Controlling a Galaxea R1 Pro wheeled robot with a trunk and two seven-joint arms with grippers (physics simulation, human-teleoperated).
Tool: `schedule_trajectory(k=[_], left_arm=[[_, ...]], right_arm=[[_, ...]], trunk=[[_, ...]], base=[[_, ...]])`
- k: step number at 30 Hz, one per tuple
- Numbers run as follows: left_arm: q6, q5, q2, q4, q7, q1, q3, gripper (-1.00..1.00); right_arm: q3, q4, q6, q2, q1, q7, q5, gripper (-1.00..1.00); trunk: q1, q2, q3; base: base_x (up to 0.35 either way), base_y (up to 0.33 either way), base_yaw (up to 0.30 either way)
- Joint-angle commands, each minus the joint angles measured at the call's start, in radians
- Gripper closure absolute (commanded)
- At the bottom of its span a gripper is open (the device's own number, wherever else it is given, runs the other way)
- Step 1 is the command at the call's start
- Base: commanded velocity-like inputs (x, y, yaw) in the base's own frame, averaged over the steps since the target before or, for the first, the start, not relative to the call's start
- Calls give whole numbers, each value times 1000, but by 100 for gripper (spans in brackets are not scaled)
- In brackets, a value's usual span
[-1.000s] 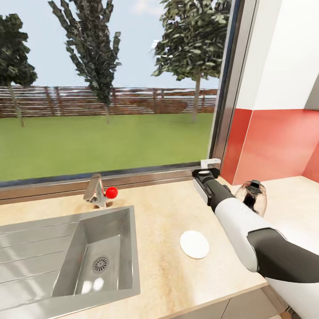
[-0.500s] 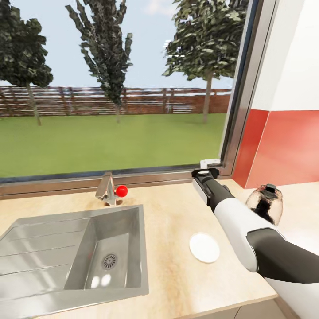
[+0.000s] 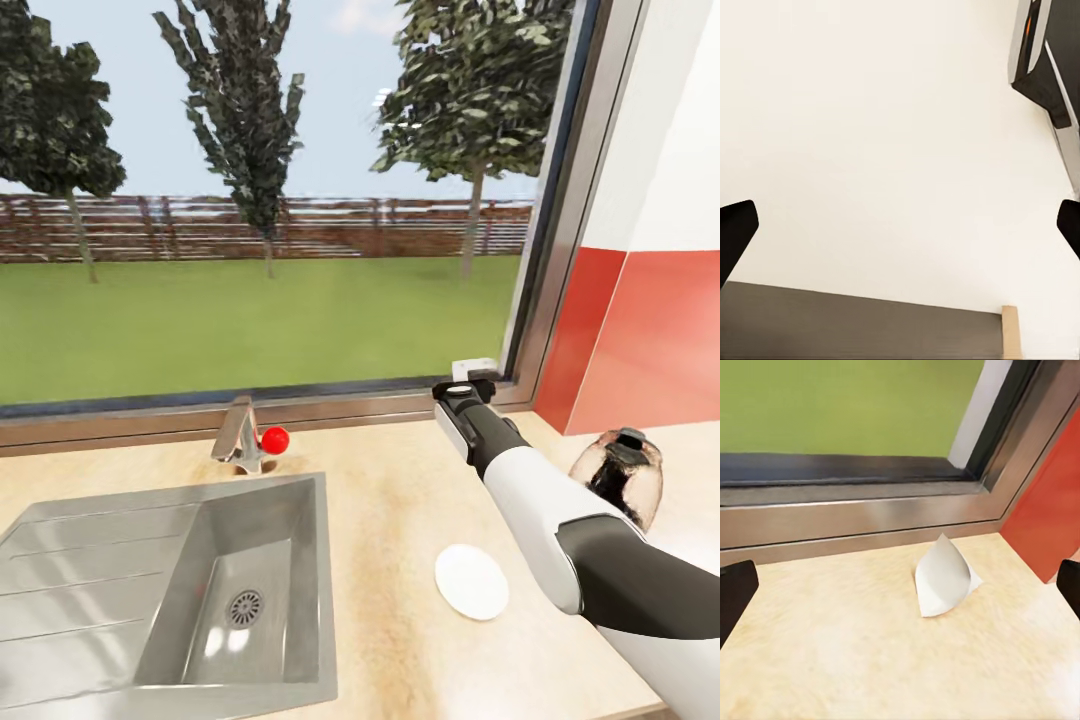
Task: Set up a coffee station on the kitchen countertop: keep the coffee maker on the countertop, move the bottle of coffee from the kitchen shelf to the counter next to the coffee maker, place a paper coffee filter on top of the coffee maker, put the saucer next to the coffee maker with the coffee cup on the saucer, and place the electric kettle next to the coffee maker.
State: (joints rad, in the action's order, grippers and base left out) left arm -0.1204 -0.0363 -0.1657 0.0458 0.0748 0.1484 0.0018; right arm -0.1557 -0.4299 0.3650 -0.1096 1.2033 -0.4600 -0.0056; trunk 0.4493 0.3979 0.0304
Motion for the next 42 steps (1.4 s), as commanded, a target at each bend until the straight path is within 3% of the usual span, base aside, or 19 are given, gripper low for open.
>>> schedule_trajectory(k=[1, 42], left_arm=[[9, -4, 0, 2, 1, 0, 0, -100], [9, -4, 18, 2, 0, 0, 3, -100]], right_arm=[[-7, -1, 9, 1, 1, -6, 0, -100], [-7, 0, 6, 1, 1, -5, -2, -100]], trunk=[[1, 2, 2], [1, 2, 4]], base=[[71, -8, 0], [58, -56, 11]])
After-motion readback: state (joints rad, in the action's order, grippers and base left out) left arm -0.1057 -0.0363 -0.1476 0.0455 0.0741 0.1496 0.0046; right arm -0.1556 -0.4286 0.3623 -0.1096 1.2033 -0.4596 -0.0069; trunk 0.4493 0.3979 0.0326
